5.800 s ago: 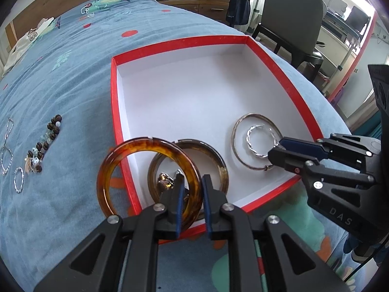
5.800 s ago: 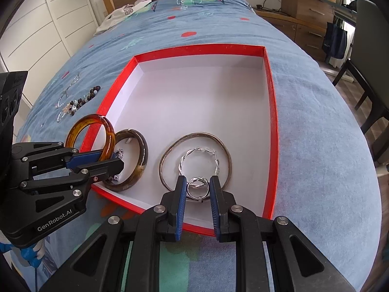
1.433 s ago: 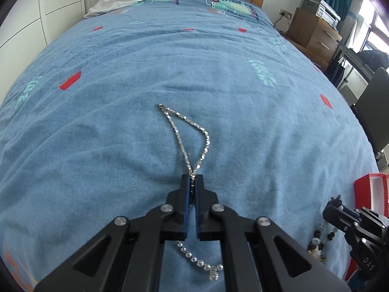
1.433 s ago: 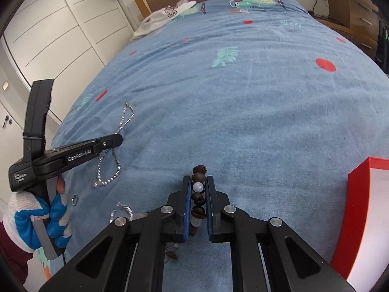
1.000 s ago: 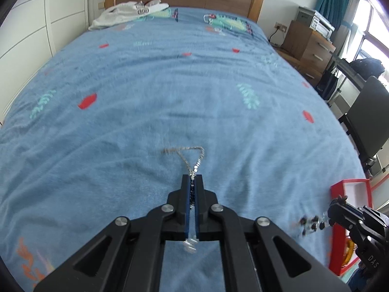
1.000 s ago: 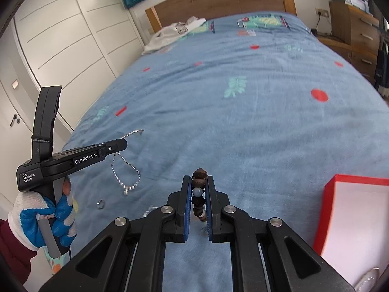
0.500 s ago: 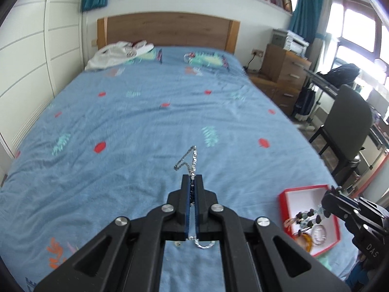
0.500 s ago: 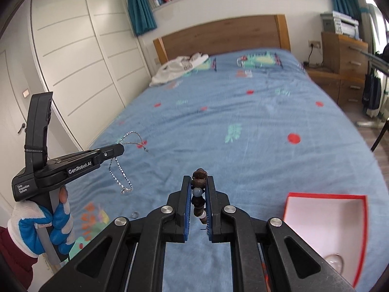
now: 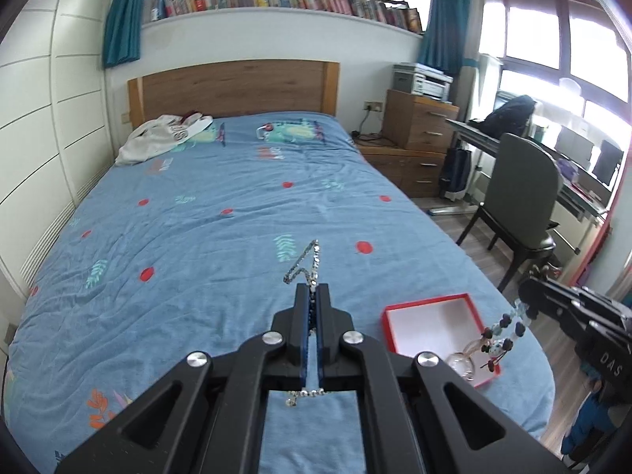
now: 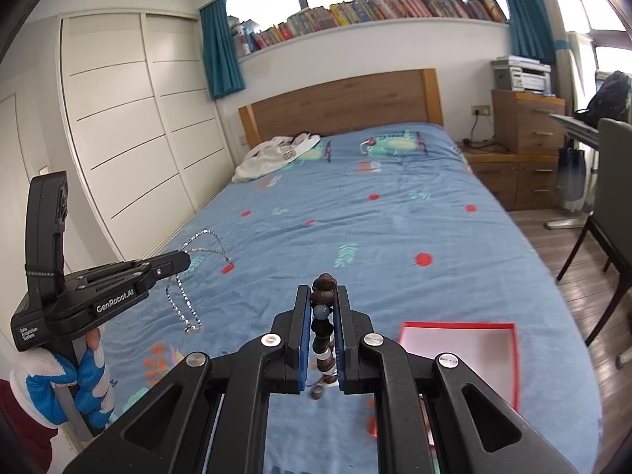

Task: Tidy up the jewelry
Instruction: 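Carry the chain and beaded bracelet over the red box with both tools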

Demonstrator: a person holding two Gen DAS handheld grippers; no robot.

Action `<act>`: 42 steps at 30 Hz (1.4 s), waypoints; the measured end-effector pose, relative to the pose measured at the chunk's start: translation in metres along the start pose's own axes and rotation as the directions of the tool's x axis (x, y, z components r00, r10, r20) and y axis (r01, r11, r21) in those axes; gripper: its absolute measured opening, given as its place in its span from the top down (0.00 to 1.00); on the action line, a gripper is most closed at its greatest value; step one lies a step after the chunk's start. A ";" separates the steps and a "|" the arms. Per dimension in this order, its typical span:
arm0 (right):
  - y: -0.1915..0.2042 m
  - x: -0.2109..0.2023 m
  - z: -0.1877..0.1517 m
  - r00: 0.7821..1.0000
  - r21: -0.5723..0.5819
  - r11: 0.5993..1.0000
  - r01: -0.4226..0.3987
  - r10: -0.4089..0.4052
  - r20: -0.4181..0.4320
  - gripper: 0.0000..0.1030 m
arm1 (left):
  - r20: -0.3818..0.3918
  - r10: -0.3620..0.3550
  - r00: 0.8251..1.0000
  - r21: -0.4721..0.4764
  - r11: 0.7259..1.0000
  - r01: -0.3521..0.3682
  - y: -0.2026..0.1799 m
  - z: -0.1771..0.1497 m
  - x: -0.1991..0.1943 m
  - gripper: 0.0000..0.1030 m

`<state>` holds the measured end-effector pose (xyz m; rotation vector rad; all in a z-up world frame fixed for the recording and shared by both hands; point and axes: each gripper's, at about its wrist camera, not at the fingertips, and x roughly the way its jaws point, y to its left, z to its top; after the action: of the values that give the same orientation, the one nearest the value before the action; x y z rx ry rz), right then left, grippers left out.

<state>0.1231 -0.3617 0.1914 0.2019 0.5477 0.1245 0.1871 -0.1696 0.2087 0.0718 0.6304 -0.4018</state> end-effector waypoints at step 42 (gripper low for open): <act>-0.214 0.150 -0.075 0.951 0.133 0.977 0.169 -0.127 -0.280 0.89 | -0.373 -0.141 0.917 0.030 0.986 0.163 -0.170 -0.083 0.282 0.97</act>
<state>0.2239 -0.5327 0.0052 0.2974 0.8447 -0.0389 0.2814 -0.4073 -0.0144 0.1593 1.0014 -0.5651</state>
